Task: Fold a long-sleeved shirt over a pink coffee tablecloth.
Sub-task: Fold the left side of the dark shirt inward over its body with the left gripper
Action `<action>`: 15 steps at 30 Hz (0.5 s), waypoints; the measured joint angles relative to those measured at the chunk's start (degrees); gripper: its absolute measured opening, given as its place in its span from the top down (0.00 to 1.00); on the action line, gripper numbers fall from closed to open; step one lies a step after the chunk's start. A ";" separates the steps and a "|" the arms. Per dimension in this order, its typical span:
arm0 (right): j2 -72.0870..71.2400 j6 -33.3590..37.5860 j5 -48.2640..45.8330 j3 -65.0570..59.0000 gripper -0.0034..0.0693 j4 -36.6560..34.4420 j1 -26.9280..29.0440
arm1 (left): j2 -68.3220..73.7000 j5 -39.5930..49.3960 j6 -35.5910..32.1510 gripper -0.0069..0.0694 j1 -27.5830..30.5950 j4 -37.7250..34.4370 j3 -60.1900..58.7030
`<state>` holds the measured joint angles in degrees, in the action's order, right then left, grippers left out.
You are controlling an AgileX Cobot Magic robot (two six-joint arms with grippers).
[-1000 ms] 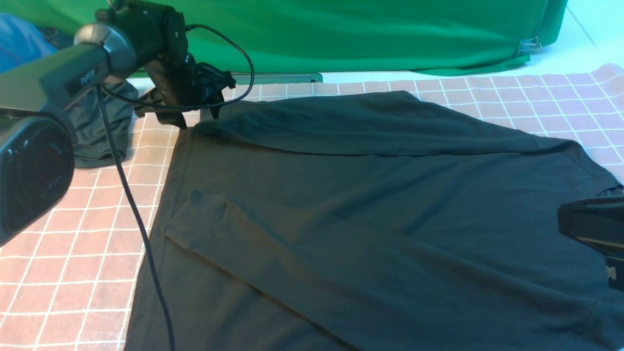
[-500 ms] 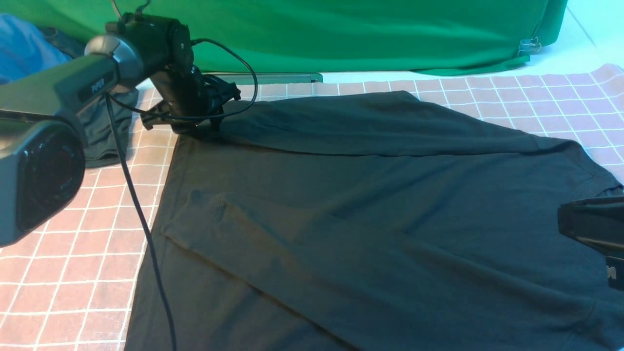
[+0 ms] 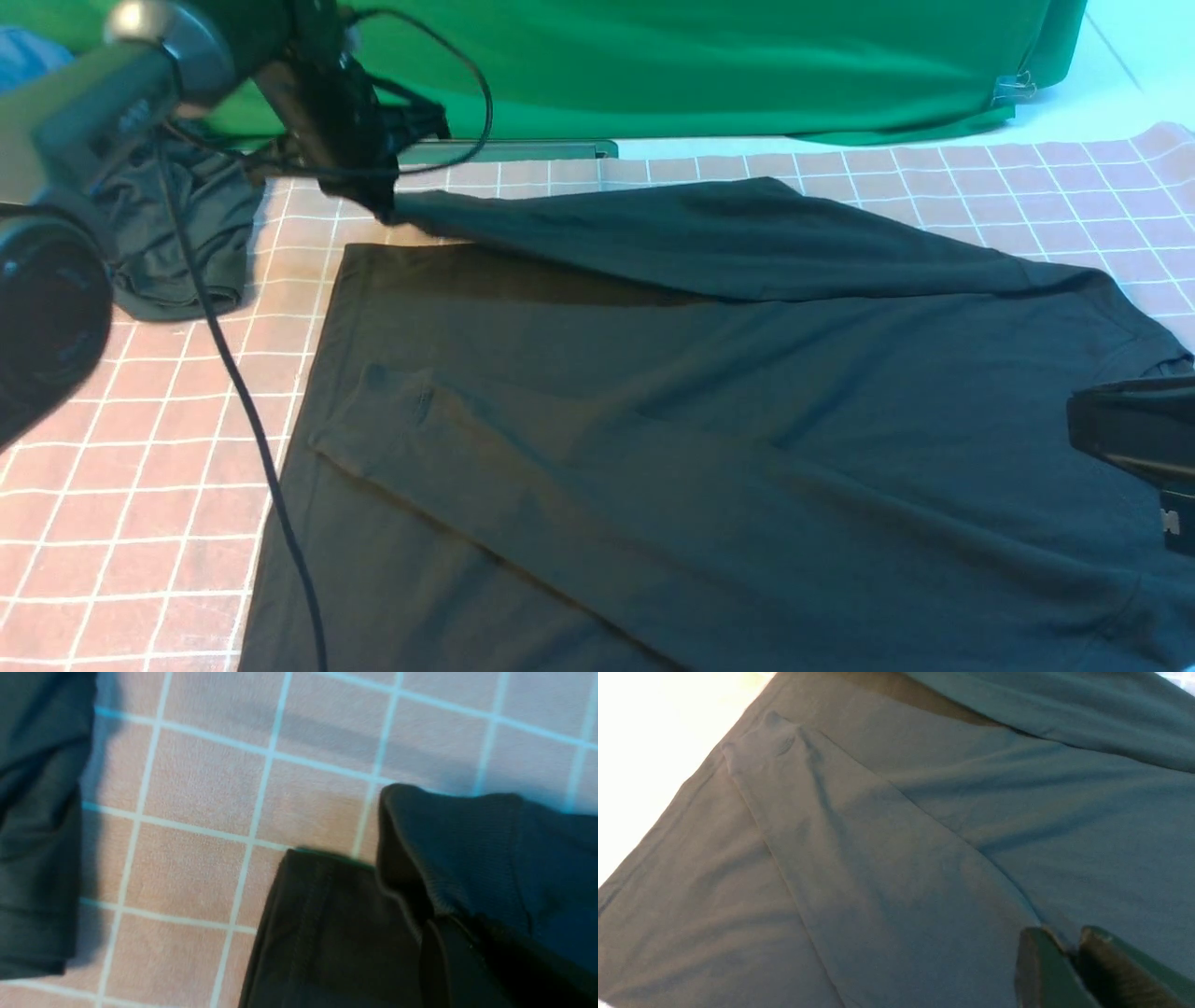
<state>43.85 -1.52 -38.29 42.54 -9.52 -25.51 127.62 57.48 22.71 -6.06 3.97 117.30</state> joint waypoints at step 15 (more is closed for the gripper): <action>4.95 -3.48 0.28 2.06 0.78 7.11 6.32 | -13.93 10.69 -2.53 0.87 -0.79 -3.54 -8.31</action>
<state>48.80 -5.00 -38.01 44.60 -2.41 -19.19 113.69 68.17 20.18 -6.85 0.43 109.00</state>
